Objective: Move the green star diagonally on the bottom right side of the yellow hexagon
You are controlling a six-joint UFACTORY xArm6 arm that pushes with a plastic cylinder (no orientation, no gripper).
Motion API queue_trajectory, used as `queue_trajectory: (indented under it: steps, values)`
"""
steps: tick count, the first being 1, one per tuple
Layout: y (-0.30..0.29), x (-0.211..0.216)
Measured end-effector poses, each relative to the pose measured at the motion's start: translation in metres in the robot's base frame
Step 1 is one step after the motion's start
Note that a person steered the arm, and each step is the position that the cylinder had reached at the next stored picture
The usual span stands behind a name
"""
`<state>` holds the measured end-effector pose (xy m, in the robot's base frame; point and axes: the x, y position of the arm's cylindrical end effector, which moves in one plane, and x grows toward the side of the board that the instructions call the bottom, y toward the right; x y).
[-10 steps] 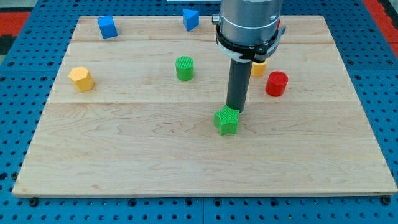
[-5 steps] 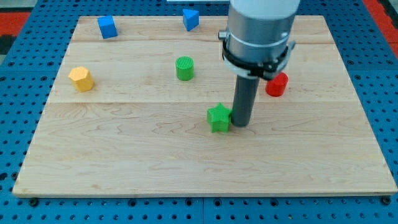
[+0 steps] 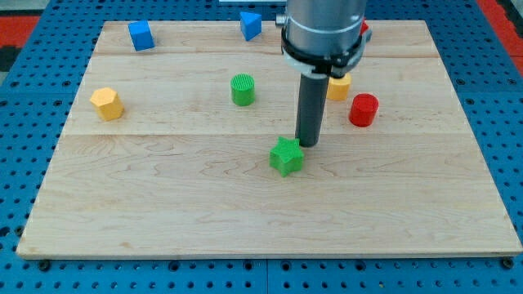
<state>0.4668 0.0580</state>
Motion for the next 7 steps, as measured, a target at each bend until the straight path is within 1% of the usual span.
queue_trajectory:
  steps: [1,2,3,4,5,6,7]
  values:
    - [0.000,0.006]
    - [-0.051,0.001]
    - [-0.138,0.001]
    - [-0.048,-0.006]
    - [0.027,0.004]
    - [-0.035,0.040]
    - [-0.105,-0.030]
